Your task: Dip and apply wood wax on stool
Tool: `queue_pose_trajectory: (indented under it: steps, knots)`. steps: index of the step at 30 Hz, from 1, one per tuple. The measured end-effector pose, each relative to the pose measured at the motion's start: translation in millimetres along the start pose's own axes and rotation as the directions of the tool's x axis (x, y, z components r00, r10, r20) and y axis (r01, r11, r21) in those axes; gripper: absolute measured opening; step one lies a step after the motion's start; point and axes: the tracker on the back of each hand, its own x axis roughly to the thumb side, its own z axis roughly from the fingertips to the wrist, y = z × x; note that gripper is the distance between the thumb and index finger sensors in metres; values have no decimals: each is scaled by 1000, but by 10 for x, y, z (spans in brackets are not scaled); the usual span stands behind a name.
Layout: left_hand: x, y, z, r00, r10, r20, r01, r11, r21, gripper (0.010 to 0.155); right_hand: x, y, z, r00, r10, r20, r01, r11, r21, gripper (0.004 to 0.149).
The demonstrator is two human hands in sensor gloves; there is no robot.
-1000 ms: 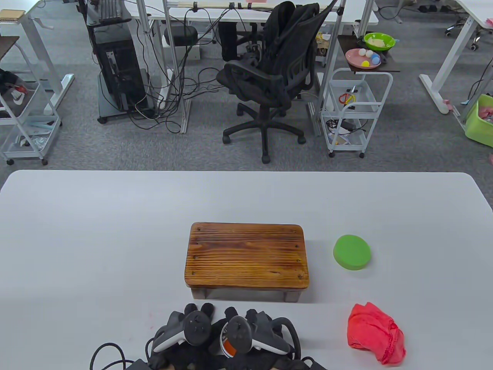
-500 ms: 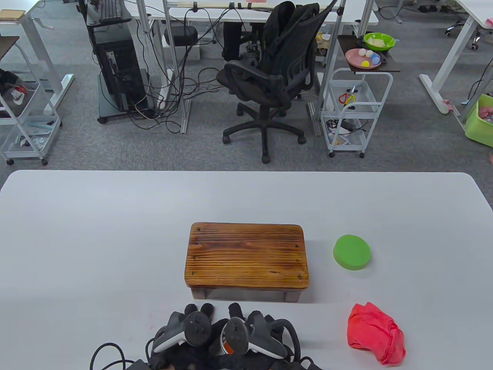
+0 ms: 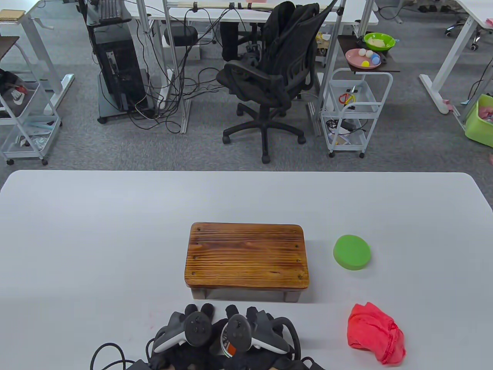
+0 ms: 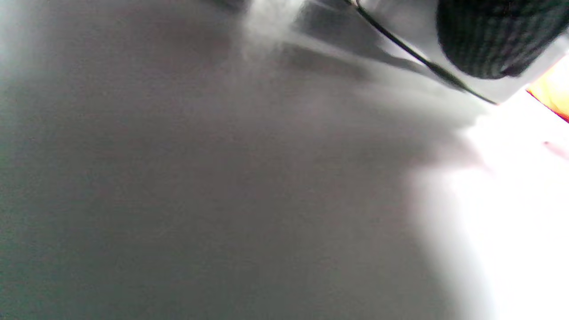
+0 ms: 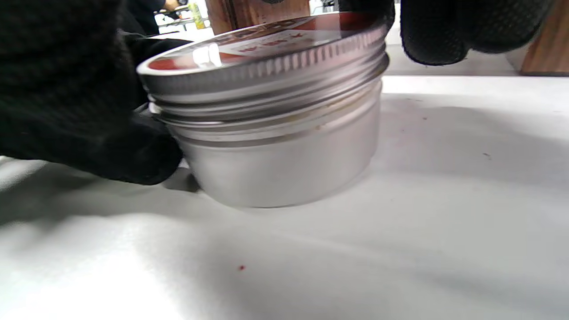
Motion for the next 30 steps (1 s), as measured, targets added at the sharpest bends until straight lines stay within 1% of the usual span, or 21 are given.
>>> queue_pose_trajectory:
  steps: [4,6,8,11,14,18,20,21,23,24,25,28,30]
  knots:
    - [2,-2,-1,1000,0,-1,0,1000,0,73,17,-24,17,999,35,-40,-38,997,-70,102]
    - [6,-4,-3,1000,1,-2,-1,1000,1,72,41,-12,6,999,39,-30,-41,998,-58,100]
    - [9,-6,-5,1000,0,-1,0,1000,-1,72,57,-10,8,998,54,-15,-55,996,-67,99]
    - [11,-7,-7,1000,0,-1,0,1000,-1,72,50,-12,-1,999,33,19,-32,999,-44,97]
    - [17,-10,-10,1000,-2,-1,2,1000,-5,72,46,-5,-24,997,-3,73,1,1000,20,95]
    - [19,-12,-9,1000,-4,-1,4,1000,-9,73,25,-9,-29,996,-29,88,23,997,71,97]
    - [19,-12,-8,1000,-4,-1,4,1000,-9,73,1,-9,-15,998,-36,59,33,998,52,105]
    - [19,-13,-7,1000,-5,-1,5,1000,-10,73,2,-10,-5,999,-22,23,21,1000,21,108]
    - [20,-14,-5,1000,-4,-1,4,1000,-9,73,3,-18,5,999,20,-29,-21,1000,-21,106]
    - [20,-14,-5,1000,-4,-1,4,1000,-8,73,5,-16,-3,999,23,-39,-25,999,-26,105]
    - [20,-13,-5,1000,-5,0,5,1000,-7,72,9,-6,-13,999,22,-42,-22,1000,-9,104]
    - [19,-12,-4,1000,-1,0,1,1000,-3,71,34,-9,-9,1000,23,-19,-24,999,-30,100]
    - [20,-13,-5,1000,-1,0,1,1000,-2,71,34,-11,-11,1000,10,6,-10,1000,-10,98]
